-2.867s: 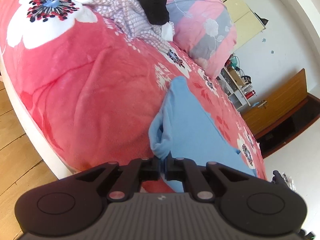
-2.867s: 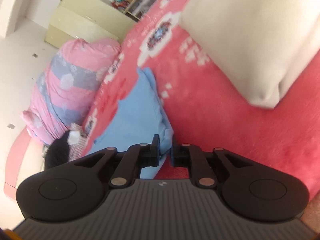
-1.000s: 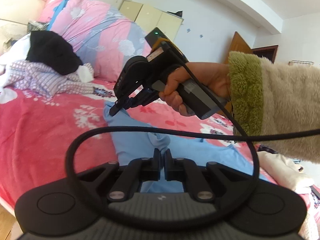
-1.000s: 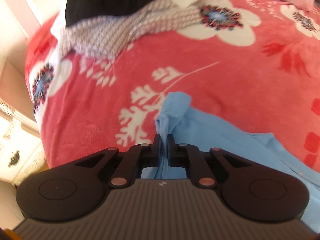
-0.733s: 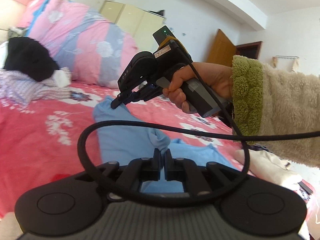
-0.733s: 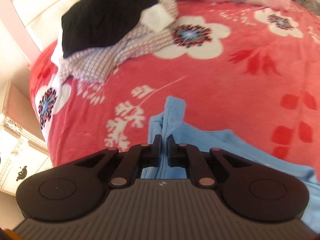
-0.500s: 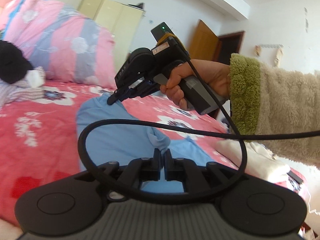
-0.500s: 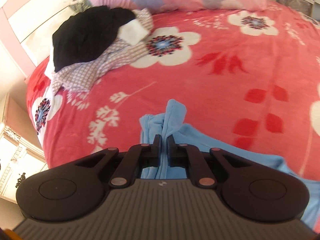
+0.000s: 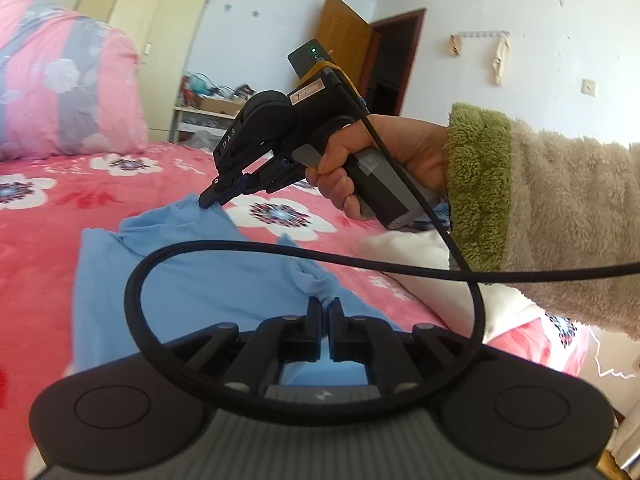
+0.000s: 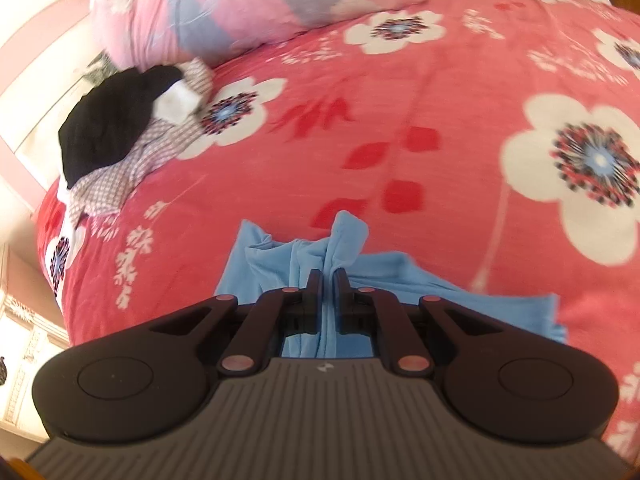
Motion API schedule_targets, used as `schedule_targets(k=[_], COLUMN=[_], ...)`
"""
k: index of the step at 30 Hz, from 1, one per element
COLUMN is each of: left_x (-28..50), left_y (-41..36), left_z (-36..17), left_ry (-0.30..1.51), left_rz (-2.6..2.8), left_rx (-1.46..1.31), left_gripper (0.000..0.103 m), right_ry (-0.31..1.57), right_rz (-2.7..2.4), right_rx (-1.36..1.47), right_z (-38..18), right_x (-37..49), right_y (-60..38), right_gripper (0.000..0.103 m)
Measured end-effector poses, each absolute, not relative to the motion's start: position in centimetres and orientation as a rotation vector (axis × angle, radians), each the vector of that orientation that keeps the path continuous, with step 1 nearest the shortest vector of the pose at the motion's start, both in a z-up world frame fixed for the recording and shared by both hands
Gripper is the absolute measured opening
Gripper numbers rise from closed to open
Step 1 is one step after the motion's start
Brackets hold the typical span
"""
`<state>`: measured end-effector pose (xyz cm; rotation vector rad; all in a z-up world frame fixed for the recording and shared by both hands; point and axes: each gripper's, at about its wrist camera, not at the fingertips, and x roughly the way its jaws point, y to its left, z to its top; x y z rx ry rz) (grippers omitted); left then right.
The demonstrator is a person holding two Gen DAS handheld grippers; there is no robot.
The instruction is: Fold clothes
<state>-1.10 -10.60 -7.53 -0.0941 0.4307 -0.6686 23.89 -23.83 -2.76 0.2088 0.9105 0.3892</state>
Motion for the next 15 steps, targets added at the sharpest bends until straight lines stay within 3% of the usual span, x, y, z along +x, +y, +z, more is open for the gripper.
schedule_targets(k=[9, 15], left_x=[-0.8, -1.2], left_y=[-11.5, -10.1], left_z=[-8.6, -9.1], left_ry=[0.477, 0.509], left_rz=[-0.700, -0.691], left_rx=[-0.046, -0.040], left_gripper=[0.004, 0.004], right_ry=[0.923, 0.982], right_rz=[0.380, 0.421], right_rx=[0.355, 0.482], right_z=[-5.3, -7.6], right_x=[22.3, 22.3], right_y=[-30.5, -31.6], right_gripper=[0.003, 0.010])
